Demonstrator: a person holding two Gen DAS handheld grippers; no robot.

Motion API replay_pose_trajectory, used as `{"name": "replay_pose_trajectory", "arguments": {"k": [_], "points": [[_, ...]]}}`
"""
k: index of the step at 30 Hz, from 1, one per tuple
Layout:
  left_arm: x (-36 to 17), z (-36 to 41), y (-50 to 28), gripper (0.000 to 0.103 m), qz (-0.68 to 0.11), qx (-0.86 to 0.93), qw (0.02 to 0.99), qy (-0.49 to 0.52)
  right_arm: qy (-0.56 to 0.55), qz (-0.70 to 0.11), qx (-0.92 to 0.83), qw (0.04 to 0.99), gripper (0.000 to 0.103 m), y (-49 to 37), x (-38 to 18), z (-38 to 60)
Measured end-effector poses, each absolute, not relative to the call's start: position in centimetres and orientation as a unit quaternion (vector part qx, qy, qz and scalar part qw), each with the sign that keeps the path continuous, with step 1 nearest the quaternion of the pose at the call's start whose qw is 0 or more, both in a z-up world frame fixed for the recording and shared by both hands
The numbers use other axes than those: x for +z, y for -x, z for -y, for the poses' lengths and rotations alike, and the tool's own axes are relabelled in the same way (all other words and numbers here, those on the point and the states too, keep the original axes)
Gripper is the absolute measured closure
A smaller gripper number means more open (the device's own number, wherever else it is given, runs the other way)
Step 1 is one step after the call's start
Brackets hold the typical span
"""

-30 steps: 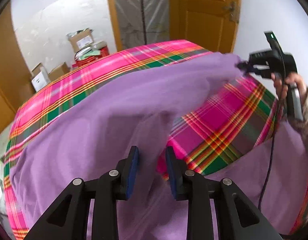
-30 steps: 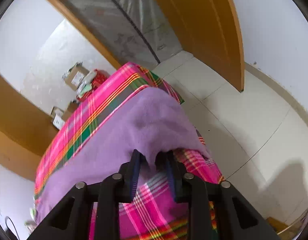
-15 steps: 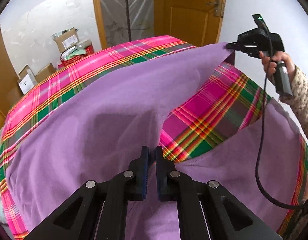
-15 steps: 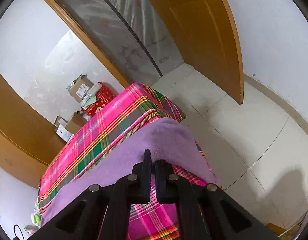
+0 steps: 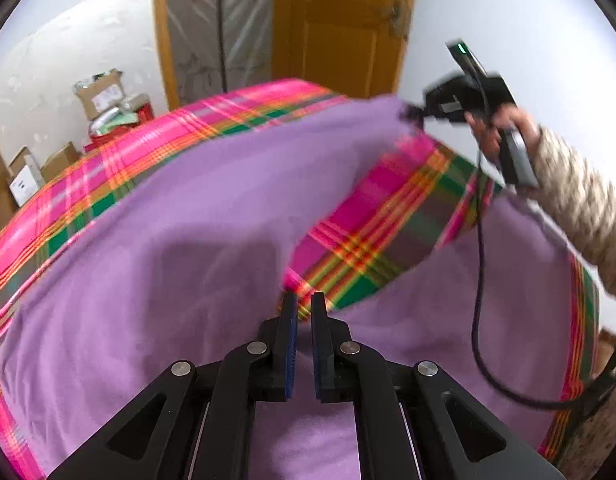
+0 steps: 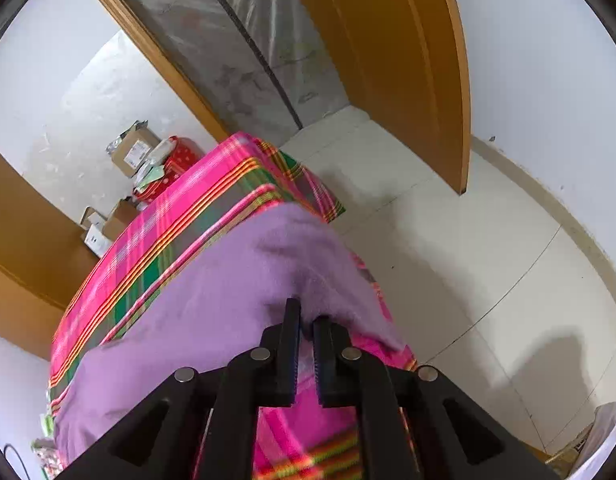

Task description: Fold clothes

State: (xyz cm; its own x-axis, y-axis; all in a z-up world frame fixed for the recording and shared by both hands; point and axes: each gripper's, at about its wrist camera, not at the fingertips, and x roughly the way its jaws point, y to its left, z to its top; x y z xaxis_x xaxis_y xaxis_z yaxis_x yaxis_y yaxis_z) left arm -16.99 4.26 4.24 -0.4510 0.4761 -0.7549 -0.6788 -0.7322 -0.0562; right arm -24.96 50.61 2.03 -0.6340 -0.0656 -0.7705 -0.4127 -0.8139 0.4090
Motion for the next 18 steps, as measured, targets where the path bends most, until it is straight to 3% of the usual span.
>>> {"name": "replay_pose_trajectory", "arguments": {"k": [4,10,18], "points": [[5.0,-2.1,18.9,0.096,-0.088,0.86,0.313,0.393,0.396,-0.258,0.878,0.078,0.083,22.5,3.6,-48.5],[5.0,0.3,22.7,0.092,-0.038,0.87,0.28,0.403,0.391,-0.215,0.893,0.054,0.079,19.6,4.8,-44.0],[3.2,0.1,26.2,0.089,-0.05,0.861,0.26,0.434,0.462,-0.182,0.856,-0.143,0.079,19.8,3.1,-33.1]]}}
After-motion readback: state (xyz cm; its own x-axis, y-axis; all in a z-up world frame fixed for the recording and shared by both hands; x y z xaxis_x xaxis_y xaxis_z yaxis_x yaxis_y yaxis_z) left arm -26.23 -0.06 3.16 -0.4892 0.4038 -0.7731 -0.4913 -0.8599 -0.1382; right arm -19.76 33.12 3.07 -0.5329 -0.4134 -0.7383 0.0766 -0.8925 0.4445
